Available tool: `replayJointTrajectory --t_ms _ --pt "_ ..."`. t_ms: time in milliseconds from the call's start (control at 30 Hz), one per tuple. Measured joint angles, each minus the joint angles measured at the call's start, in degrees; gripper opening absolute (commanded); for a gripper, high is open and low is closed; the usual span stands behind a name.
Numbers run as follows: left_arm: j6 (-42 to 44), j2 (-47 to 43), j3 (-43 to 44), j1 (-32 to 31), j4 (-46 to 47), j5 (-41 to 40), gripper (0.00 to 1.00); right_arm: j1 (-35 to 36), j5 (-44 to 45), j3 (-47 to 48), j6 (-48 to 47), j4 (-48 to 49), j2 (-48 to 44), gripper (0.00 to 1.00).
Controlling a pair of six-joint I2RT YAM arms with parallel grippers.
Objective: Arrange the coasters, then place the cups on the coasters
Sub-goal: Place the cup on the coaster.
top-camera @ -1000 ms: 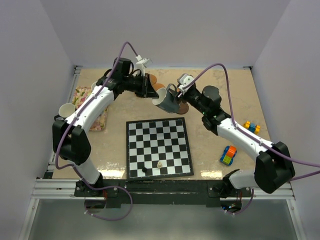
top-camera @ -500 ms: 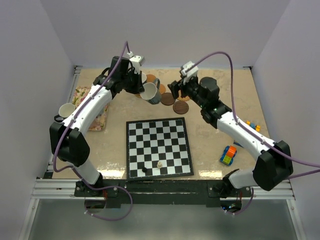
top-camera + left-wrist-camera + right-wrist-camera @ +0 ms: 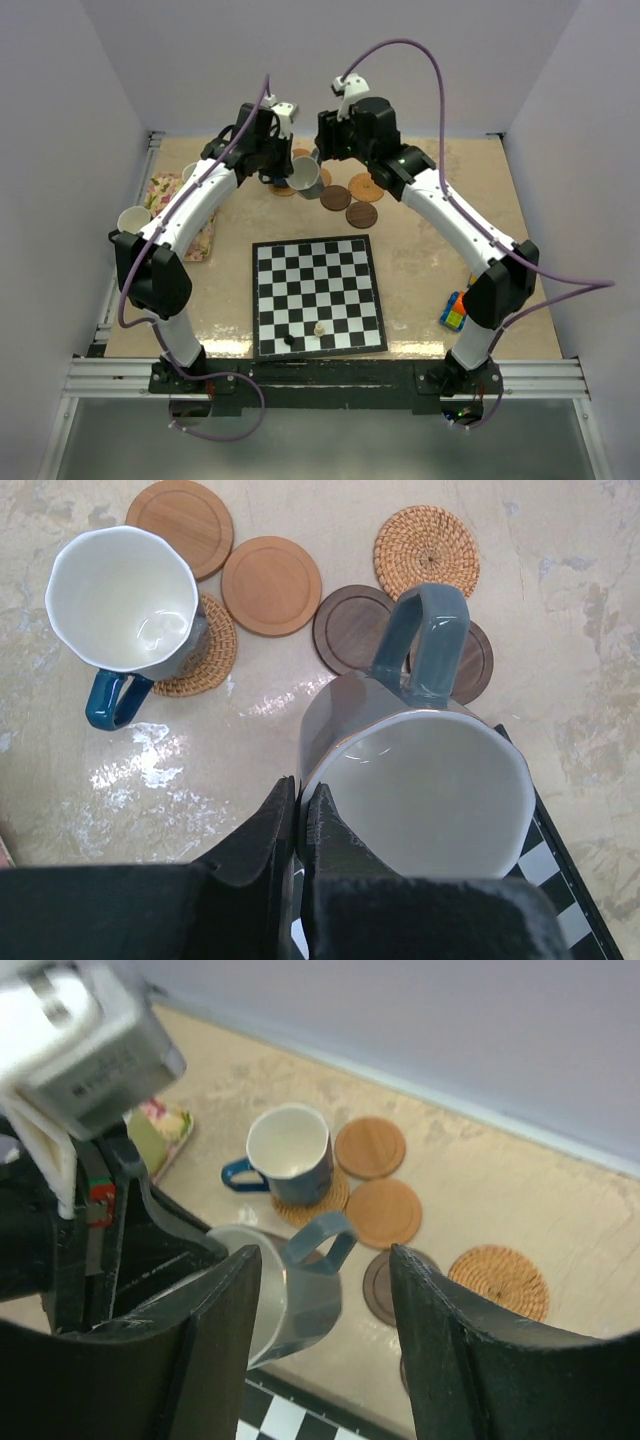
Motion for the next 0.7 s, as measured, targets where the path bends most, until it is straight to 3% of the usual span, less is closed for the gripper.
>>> replayJointTrajectory --t_ms 267,400,633,700 --pt "-1.49 0.39 1.29 -0.66 -1.03 -1.60 0.00 2.75 1.86 1.27 0.72 -9.51 5.79 0.50" --pt "-1.51 0.39 1.29 -0.70 -1.25 -2.03 0.00 3.13 3.21 1.90 0.63 -10.86 6.78 0.43" --pt "-1.51 0.39 1.29 -0.85 -1.29 -2.27 0.00 4.24 5.70 3.87 0.48 -11.58 9.22 0.40" --pt "-1.53 0.39 1.29 -0.96 -1.33 -2.27 0.00 4.42 5.84 3.87 0.44 -11.58 9.60 0.30"
